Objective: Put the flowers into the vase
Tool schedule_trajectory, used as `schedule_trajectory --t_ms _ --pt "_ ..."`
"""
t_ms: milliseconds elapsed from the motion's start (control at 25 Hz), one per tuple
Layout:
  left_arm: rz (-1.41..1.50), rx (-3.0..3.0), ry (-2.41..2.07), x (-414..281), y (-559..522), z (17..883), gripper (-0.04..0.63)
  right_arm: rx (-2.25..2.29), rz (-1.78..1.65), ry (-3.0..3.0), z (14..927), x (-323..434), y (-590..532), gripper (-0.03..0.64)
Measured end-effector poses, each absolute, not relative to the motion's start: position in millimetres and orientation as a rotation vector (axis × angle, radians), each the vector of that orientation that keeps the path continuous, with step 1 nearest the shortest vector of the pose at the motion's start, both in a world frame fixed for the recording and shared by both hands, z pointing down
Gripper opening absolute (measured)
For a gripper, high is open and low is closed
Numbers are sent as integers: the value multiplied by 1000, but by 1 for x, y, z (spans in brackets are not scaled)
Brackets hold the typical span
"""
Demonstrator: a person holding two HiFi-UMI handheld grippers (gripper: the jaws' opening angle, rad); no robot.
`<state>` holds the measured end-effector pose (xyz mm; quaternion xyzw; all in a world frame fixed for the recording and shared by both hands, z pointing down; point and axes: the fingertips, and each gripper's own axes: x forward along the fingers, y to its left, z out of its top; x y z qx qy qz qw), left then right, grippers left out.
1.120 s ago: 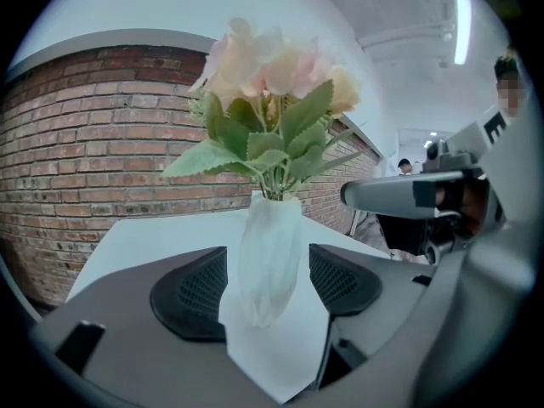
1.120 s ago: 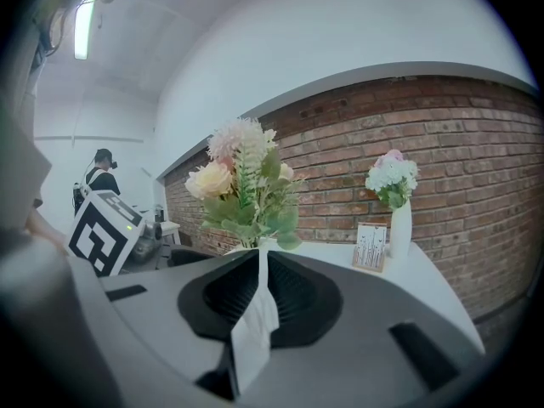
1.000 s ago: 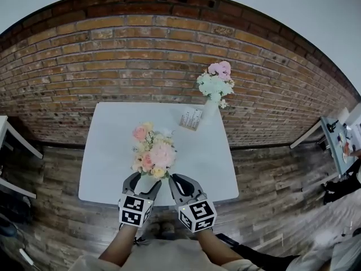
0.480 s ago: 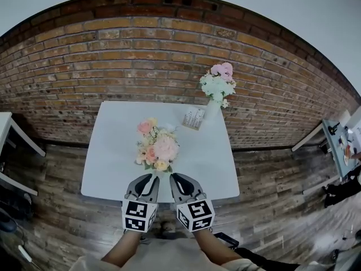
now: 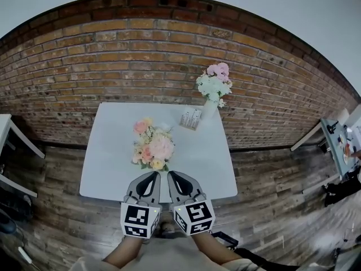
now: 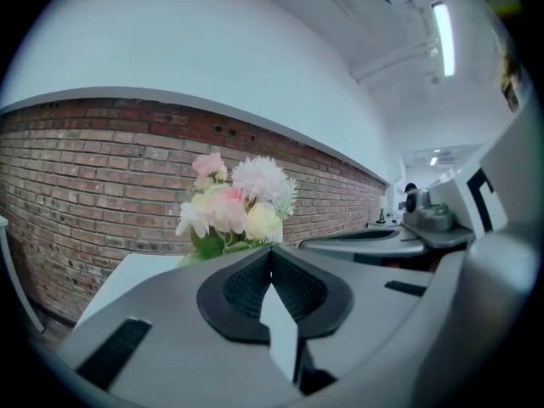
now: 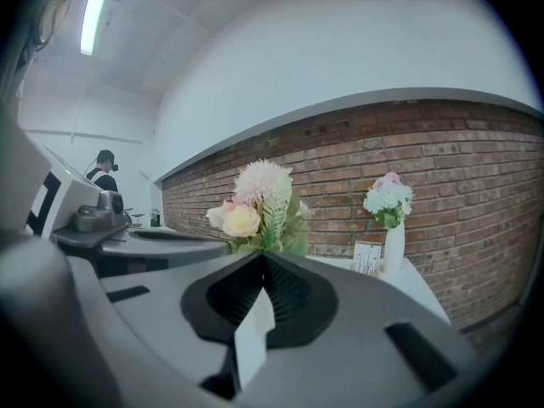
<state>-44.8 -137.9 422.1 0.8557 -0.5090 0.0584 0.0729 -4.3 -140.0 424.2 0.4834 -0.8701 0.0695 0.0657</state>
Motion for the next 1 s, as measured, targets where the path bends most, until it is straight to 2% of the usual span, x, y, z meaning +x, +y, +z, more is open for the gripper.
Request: schedule_trajectory --t_ms 440,1000 --pt "95 2626 -1584 -42 -131 370 9 1522 116 -2656 383 -1 -136 8" --pt "73 2636 -1621 -43 -128 357 9 1548 3 -2675 355 -2 -129 6"
